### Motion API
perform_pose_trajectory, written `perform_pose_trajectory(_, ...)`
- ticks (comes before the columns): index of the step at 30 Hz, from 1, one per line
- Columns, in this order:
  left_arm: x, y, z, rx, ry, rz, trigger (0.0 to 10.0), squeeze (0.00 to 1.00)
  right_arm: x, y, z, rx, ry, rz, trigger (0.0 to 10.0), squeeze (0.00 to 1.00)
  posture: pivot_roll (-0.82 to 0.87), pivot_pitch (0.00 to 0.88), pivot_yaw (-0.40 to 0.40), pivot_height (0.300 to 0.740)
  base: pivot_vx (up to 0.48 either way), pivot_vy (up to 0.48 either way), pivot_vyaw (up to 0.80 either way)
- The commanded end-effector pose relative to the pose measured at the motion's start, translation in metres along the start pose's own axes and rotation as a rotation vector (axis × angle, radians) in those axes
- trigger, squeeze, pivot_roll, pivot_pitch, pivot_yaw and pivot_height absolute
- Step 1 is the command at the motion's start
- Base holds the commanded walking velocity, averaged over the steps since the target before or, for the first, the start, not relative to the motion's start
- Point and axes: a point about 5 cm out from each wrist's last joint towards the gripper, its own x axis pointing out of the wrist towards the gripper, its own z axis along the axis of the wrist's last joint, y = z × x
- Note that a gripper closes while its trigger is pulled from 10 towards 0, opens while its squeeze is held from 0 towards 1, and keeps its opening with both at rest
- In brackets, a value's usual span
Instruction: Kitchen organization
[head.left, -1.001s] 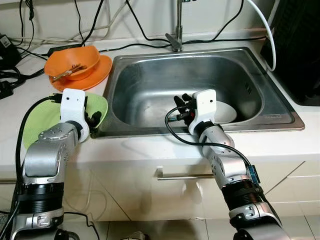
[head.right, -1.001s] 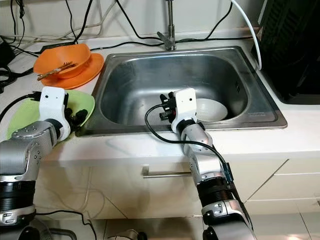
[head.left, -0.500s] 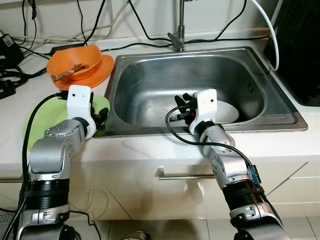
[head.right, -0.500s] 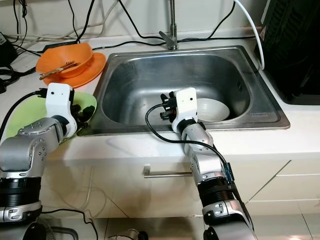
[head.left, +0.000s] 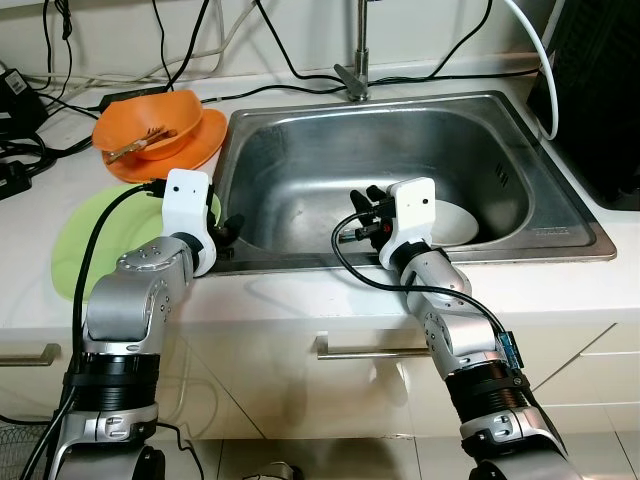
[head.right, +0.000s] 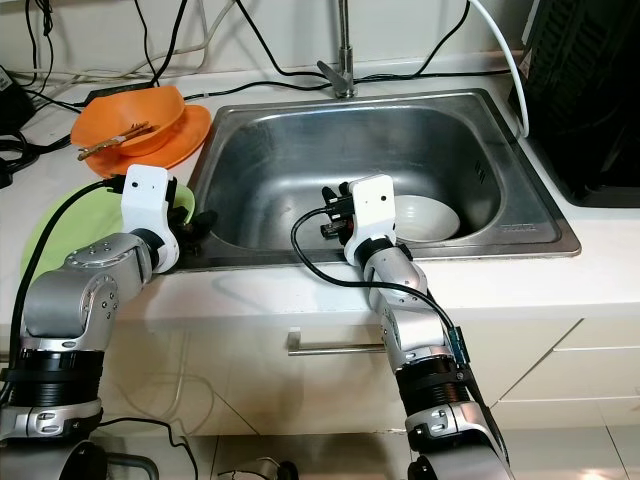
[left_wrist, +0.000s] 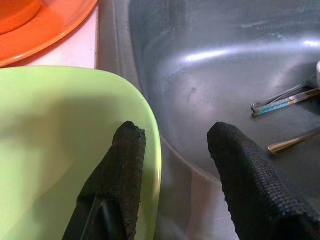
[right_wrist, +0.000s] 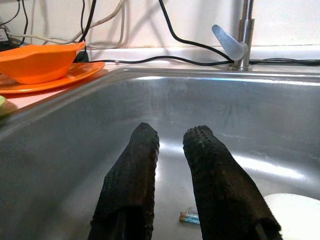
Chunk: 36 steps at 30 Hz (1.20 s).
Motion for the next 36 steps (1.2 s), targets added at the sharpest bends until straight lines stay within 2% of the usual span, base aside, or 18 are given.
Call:
perform_pose_trajectory(1, 0.0, -0.004, 0.006, 0.012, -0.024, -0.024, 10.0, 0.0, -0.002, -0.001, -0.005, 0.005, 0.026, -0.009, 10.0, 0.0, 0.15, 0.058, 0.127, 0.74, 0.0, 0.0, 0.0)
perform_pose_trajectory(2, -0.001, -0.003, 0.015, 0.044, -0.074, -0.012, 10.0, 0.0, -0.001, -0.001, -0.005, 0.005, 0.028, -0.01, 10.0, 0.0, 0.16, 0.059, 0.124, 0.74, 0.0, 0.0, 0.0)
perform_pose_trajectory(8, -0.004, 0.001, 0.026, 0.089, -0.129, 0.029, 10.0, 0.0, 0.0, 0.001, -0.006, 0.008, 0.031, -0.006, 10.0, 0.0, 0.17, 0.059, 0.123, 0.74, 0.0, 0.0, 0.0)
perform_pose_trajectory(10, -0.011, 0.002, 0.04, 0.091, -0.211, 0.033, 10.0, 0.0, 0.0, 0.002, -0.007, 0.01, 0.033, -0.003, 10.0, 0.0, 0.17, 0.055, 0.12, 0.74, 0.0, 0.0, 0.0)
perform_pose_trajectory(16, -0.016, 0.006, 0.045, 0.102, -0.253, 0.048, 10.0, 0.0, 0.0, 0.002, -0.009, 0.01, 0.039, 0.0, 10.0, 0.0, 0.17, 0.043, 0.12, 0.74, 0.0, 0.0, 0.0)
perform_pose_trajectory(21, -0.019, 0.013, 0.042, 0.113, -0.25, 0.088, 10.0, 0.0, 0.0, 0.002, -0.01, 0.013, 0.044, 0.008, 10.0, 0.0, 0.17, 0.035, 0.122, 0.74, 0.0, 0.0, 0.0)
perform_pose_trajectory(25, -0.026, 0.028, 0.039, 0.18, -0.245, 0.157, 10.0, 0.0, 0.001, 0.005, -0.011, 0.017, 0.047, 0.025, 10.0, 0.0, 0.18, 0.029, 0.12, 0.74, 0.0, 0.0, 0.0)
perform_pose_trajectory(26, -0.028, 0.036, 0.038, 0.227, -0.228, 0.19, 10.0, 0.0, 0.002, 0.006, -0.01, 0.017, 0.046, 0.033, 10.0, 0.0, 0.18, 0.027, 0.118, 0.74, 0.0, 0.0, 0.0)
perform_pose_trajectory(27, -0.028, 0.036, 0.038, 0.227, -0.228, 0.19, 10.0, 0.0, 0.002, 0.006, -0.01, 0.017, 0.046, 0.033, 10.0, 0.0, 0.18, 0.027, 0.118, 0.74, 0.0, 0.0, 0.0)
perform_pose_trajectory(28, -0.032, 0.048, 0.035, 0.279, -0.196, 0.237, 10.0, 0.0, 0.003, 0.008, -0.008, 0.024, 0.039, 0.044, 10.0, 0.0, 0.18, 0.029, 0.116, 0.74, 0.0, 0.0, 0.0)
perform_pose_trajectory(30, -0.033, 0.053, 0.033, 0.292, -0.176, 0.261, 10.0, 0.0, 0.003, 0.008, -0.007, 0.024, 0.035, 0.047, 10.0, 0.0, 0.18, 0.029, 0.116, 0.74, 0.0, 0.0, 0.0)
perform_pose_trajectory(31, -0.036, 0.062, 0.029, 0.335, -0.129, 0.311, 10.0, 0.0, 0.004, 0.008, -0.006, 0.023, 0.032, 0.051, 10.0, 0.0, 0.19, 0.03, 0.112, 0.74, 0.0, 0.0, 0.0)
perform_pose_trajectory(36, -0.041, 0.075, 0.017, 0.413, -0.039, 0.386, 10.0, 0.0, 0.004, 0.01, -0.009, 0.022, 0.039, 0.057, 10.0, 0.0, 0.19, 0.032, 0.11, 0.74, 0.0, 0.0, 0.0)
